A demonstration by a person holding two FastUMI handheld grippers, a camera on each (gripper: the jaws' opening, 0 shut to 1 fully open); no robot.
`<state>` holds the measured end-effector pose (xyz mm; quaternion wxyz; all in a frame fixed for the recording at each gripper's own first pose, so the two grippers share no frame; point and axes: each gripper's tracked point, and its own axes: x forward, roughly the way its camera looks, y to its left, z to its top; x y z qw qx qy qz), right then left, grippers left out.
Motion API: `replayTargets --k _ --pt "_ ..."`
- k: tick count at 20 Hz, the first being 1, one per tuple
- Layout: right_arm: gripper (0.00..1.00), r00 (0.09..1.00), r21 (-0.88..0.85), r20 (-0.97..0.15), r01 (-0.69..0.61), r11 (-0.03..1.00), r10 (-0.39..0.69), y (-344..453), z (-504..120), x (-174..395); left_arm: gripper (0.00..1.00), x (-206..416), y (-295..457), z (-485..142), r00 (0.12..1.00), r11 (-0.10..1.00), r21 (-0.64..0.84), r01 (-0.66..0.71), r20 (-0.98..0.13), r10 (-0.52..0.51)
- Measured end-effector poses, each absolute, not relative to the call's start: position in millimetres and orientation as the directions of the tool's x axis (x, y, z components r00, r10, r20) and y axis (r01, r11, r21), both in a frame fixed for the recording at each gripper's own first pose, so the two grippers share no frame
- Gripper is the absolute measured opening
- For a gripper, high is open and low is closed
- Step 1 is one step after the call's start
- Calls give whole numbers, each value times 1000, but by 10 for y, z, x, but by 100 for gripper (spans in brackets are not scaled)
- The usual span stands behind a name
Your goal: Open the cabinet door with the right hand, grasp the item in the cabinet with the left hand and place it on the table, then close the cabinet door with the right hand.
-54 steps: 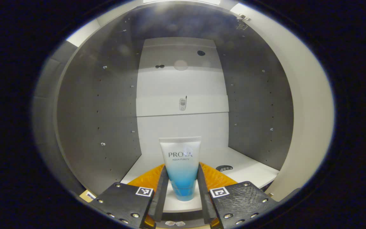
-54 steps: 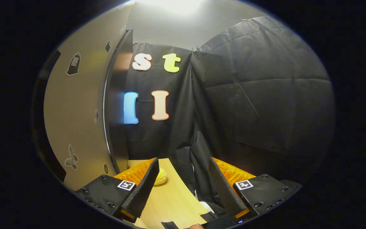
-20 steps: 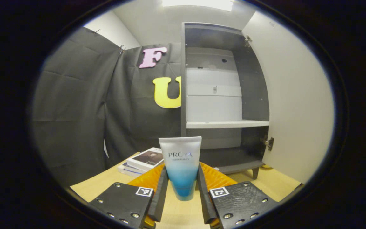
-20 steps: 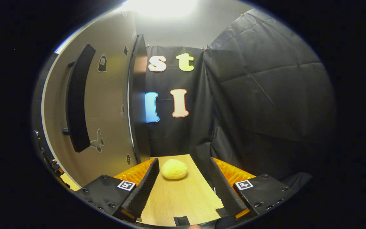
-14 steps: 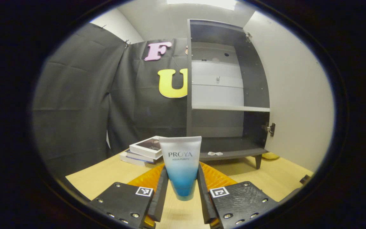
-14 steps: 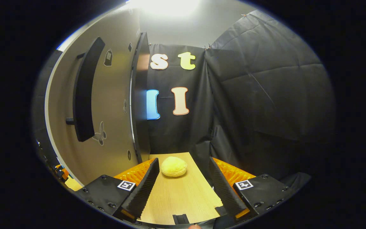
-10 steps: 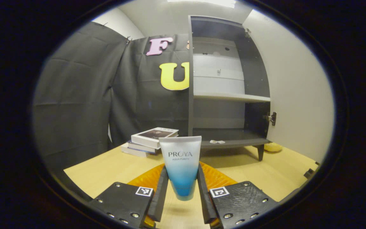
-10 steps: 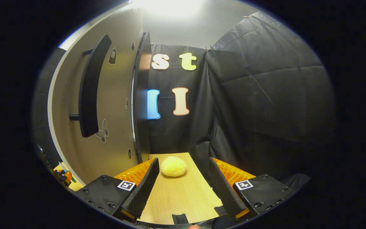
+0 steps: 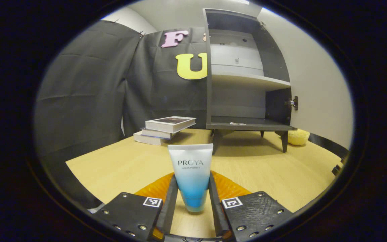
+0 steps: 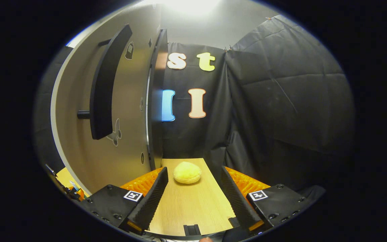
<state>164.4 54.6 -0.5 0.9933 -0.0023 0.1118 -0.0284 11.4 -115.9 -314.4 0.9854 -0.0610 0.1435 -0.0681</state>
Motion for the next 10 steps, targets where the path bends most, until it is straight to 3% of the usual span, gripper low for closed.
replayTargets --k 1,2,7,8,9,10 --pt "94 973 -14 -223 52 999 -54 562 -20 1633 54 100 -1158 -3182 949 984 -140 109 -279 -145" --pt "99 973 -15 -225 48 999 -50 572 -27 1632 54 93 -1142 -3203 950 985 -137 103 -281 -138" --pt "99 971 -6 -234 45 999 -45 580 -62 1636 49 83 -1152 -3308 948 988 -122 94 -292 -127" --pt "99 970 -3 -238 45 999 -44 570 -60 1629 55 78 -1153 -3307 948 989 -114 97 -293 -127" --pt "99 970 -2 -241 46 999 -45 566 -73 1626 49 69 -1165 -3294 948 989 -111 96 -294 -125" --pt "99 969 -1 -242 46 999 -45 551 -81 1618 54 80 -1179 -3290 948 989 -112 97 -294 -126"
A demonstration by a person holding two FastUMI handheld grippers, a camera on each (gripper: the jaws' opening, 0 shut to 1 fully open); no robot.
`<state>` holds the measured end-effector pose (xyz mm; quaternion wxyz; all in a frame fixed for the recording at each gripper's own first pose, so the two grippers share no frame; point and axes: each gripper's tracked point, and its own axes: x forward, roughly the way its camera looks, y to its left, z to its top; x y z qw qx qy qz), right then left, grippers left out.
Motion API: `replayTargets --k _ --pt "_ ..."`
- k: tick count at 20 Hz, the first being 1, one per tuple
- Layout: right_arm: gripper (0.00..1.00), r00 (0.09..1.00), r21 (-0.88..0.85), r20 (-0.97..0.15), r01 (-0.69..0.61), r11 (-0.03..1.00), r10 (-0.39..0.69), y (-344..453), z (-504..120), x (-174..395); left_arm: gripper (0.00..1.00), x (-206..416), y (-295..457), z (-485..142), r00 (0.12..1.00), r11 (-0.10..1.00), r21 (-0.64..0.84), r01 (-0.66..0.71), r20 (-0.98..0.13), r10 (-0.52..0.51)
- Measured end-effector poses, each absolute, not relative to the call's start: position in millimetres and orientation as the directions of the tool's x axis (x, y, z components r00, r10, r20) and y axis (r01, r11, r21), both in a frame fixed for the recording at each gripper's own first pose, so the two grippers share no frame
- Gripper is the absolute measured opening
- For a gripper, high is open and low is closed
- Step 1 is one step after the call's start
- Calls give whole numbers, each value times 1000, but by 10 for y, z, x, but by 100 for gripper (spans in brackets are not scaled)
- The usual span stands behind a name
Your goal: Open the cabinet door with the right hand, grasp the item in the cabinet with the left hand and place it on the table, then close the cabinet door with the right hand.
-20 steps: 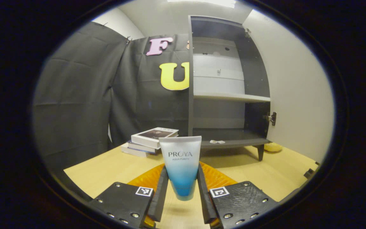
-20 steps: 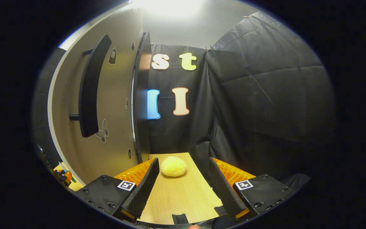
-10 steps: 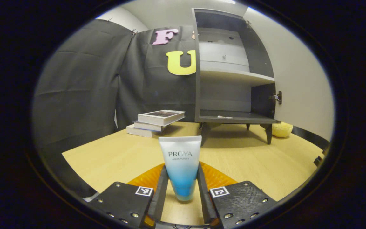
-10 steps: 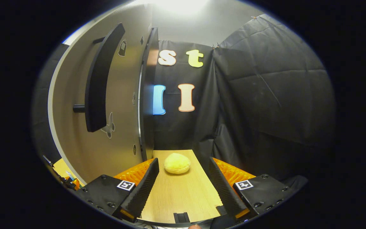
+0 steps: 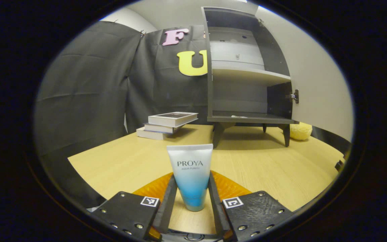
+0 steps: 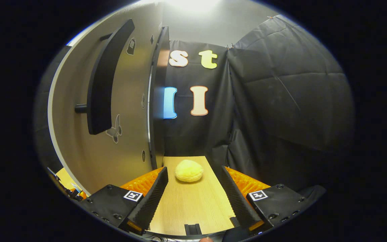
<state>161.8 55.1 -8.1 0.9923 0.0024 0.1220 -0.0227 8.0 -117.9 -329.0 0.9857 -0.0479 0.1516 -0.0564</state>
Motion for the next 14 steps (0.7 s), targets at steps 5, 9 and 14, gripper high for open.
replayTargets --k 5,9,14 --pt "99 973 21 -229 47 999 -41 492 -28 1588 92 14 -1105 -2992 958 994 -93 51 -277 -75" --pt "99 981 73 -191 46 996 -31 403 155 1608 94 2 -998 -2424 969 995 -96 40 -238 -62" --pt "98 989 159 -144 -18 987 42 465 507 1651 92 -59 -881 -1425 984 994 -96 47 -165 -62"
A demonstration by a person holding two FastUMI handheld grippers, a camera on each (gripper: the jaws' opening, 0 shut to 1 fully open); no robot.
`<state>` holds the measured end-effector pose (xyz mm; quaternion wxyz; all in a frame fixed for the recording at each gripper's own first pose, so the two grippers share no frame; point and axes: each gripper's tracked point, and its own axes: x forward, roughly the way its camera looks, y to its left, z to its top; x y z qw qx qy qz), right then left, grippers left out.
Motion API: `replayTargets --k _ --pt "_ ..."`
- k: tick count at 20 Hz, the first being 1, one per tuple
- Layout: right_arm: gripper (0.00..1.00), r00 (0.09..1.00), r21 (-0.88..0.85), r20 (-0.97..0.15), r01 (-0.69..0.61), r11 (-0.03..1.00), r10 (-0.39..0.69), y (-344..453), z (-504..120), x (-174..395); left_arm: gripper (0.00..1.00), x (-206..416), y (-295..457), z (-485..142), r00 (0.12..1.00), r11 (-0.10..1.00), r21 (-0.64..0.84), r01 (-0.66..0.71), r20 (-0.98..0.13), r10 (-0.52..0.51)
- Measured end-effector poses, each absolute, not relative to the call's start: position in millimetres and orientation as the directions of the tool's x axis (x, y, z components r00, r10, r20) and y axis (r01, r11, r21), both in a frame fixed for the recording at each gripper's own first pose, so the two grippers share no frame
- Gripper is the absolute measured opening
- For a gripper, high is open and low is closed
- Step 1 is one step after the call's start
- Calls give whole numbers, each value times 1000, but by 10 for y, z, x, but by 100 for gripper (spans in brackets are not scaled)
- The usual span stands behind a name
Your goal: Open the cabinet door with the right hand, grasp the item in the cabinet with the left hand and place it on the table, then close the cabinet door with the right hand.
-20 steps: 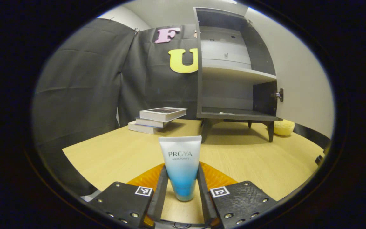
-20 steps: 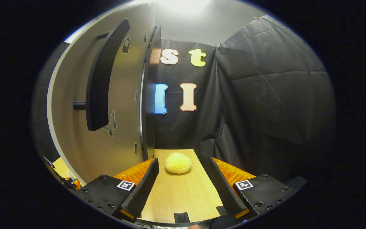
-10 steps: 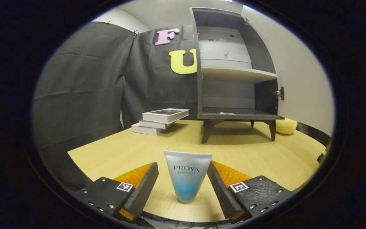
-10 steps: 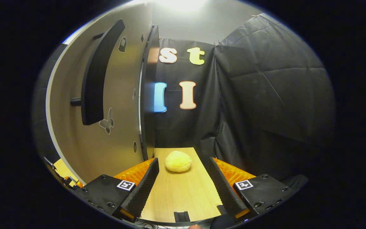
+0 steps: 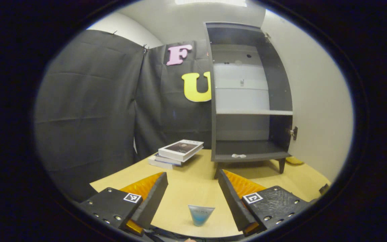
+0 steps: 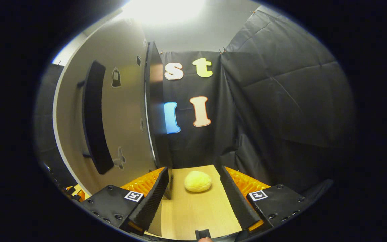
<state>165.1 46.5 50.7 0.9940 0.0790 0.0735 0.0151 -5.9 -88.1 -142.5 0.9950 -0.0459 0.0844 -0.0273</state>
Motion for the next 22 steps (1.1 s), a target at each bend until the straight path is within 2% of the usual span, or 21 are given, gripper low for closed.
replayTargets --k 1,2,3,4,6,7,8,9,11,14,15,18,22 --pt "93 990 166 -130 -33 986 54 487 587 1637 94 -71 -861 -1244 986 994 -95 49 -155 -63" --pt "98 992 167 -113 -44 985 64 509 672 1622 94 -71 -829 -1110 987 995 -88 49 -145 -62" --pt "98 993 165 -99 -53 985 70 537 723 1599 94 -50 -798 -971 989 996 -74 50 -137 -60" --pt "92 993 160 -89 -57 986 72 556 768 1583 94 -39 -763 -849 991 997 -62 51 -124 -59" --pt "92 993 150 -88 -61 987 75 598 789 1545 92 -52 -728 -651 992 996 -57 62 -107 -68" --pt "92 993 149 -93 -60 987 75 626 785 1541 94 -62 -707 -594 991 995 -71 67 -109 -75" --pt "97 992 149 -97 -63 987 78 664 793 1523 94 -65 -683 -563 990 994 -85 74 -110 -83" --pt "92 994 140 -97 -42 989 56 656 803 1499 92 -60 -632 -507 991 992 -96 78 -105 -88" --pt "92 995 128 -97 3 992 10 645 819 1493 91 -16 -501 -433 991 991 -97 89 -95 -98" --pt "97 994 139 -109 46 989 -31 683 810 1433 94 115 -276 -283 993 993 -70 98 -55 -102" --pt "97 993 147 -110 54 988 -38 721 803 1430 91 157 -210 -256 993 993 -66 100 -49 -103" --pt "97 992 170 -123 43 985 -22 942 799 1396 94 302 -80 -216 993 991 -75 109 -32 -112" --pt "97 993 159 -114 11 987 8 1296 848 1387 91 466 4 -255 990 987 -90 136 -30 -139"
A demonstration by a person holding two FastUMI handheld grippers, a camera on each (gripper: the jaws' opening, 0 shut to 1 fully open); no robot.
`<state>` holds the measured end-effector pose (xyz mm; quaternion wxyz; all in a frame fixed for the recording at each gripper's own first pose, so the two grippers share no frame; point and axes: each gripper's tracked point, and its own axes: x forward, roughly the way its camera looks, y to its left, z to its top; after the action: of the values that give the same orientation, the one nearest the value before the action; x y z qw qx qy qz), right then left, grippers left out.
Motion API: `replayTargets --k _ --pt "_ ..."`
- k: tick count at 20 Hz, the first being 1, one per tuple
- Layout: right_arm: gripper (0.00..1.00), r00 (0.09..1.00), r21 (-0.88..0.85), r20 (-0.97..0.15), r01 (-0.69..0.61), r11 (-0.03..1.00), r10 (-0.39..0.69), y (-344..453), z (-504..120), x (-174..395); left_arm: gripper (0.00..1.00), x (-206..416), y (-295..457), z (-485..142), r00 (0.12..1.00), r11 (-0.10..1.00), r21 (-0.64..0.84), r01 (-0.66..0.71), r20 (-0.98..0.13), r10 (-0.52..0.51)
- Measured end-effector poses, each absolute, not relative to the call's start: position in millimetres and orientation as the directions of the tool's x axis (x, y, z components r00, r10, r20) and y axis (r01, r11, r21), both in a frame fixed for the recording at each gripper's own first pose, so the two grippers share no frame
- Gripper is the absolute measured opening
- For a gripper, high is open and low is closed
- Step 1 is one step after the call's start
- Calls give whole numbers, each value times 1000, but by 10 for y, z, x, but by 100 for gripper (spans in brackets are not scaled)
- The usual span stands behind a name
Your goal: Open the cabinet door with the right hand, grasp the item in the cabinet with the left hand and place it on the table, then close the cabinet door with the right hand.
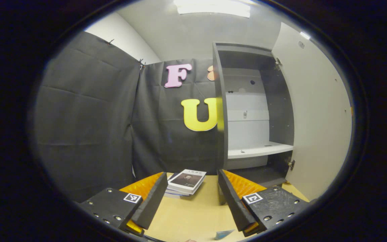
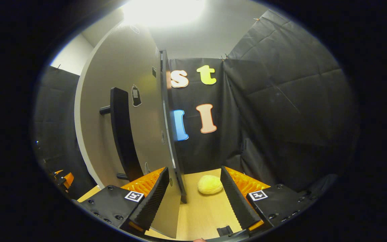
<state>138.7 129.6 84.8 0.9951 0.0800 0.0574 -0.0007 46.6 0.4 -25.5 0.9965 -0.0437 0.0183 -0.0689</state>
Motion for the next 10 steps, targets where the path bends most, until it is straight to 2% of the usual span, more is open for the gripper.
replayTargets --k 1,2,4,10 --pt "97 993 156 -114 1 988 16 1402 850 1383 93 500 9 -266 989 986 -88 145 -30 -148" --pt "97 993 154 -114 -8 988 26 1498 857 1384 91 531 34 -271 988 985 -84 150 -30 -153" --pt "97 992 150 -114 -28 988 45 1692 874 1398 93 586 69 -317 986 983 -86 159 -32 -163" --pt "97 991 117 -107 -69 991 82 2213 930 1450 91 713 334 -394 986 981 -106 160 -40 -165"
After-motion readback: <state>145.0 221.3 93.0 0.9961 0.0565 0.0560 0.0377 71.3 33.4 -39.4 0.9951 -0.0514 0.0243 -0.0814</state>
